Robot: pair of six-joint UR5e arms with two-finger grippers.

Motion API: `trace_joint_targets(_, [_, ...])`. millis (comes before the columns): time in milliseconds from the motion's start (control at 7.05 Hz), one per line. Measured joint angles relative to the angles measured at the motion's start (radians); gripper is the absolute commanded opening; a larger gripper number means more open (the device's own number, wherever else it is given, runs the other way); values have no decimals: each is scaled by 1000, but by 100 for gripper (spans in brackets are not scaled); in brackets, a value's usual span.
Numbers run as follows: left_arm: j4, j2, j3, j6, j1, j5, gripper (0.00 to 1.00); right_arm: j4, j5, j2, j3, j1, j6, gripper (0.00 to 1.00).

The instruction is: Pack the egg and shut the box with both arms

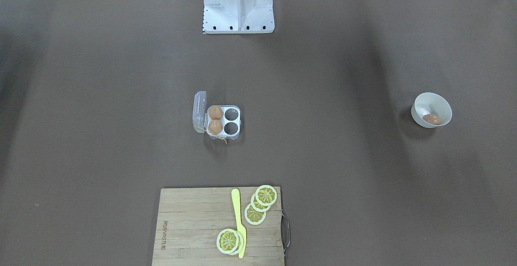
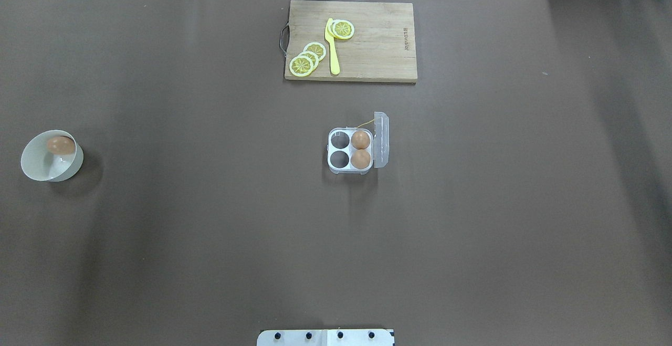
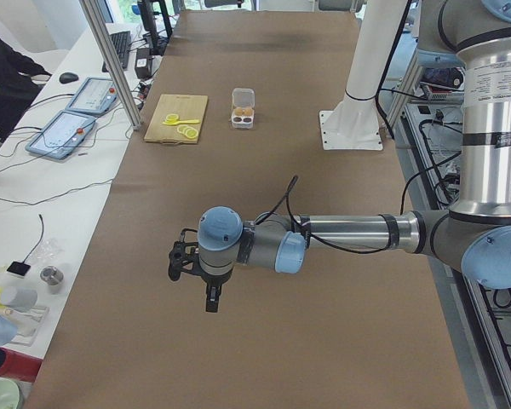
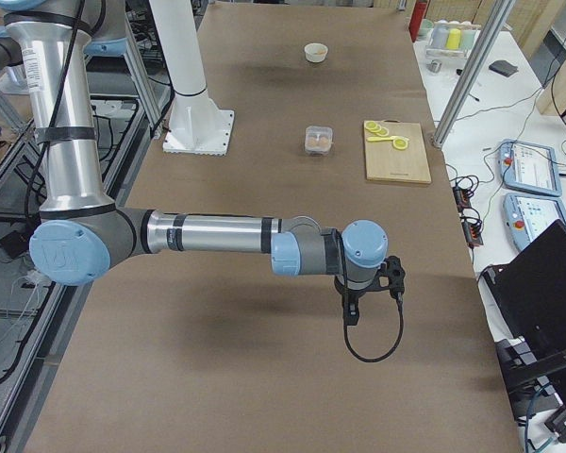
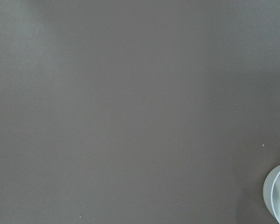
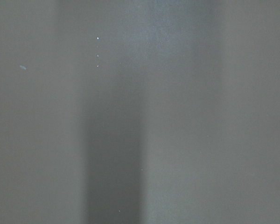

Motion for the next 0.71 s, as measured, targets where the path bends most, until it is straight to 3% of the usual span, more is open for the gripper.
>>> trace_joint_targets(709, [-3,0,0,3,0,-1,98,6,1,-9,1,0,10,100])
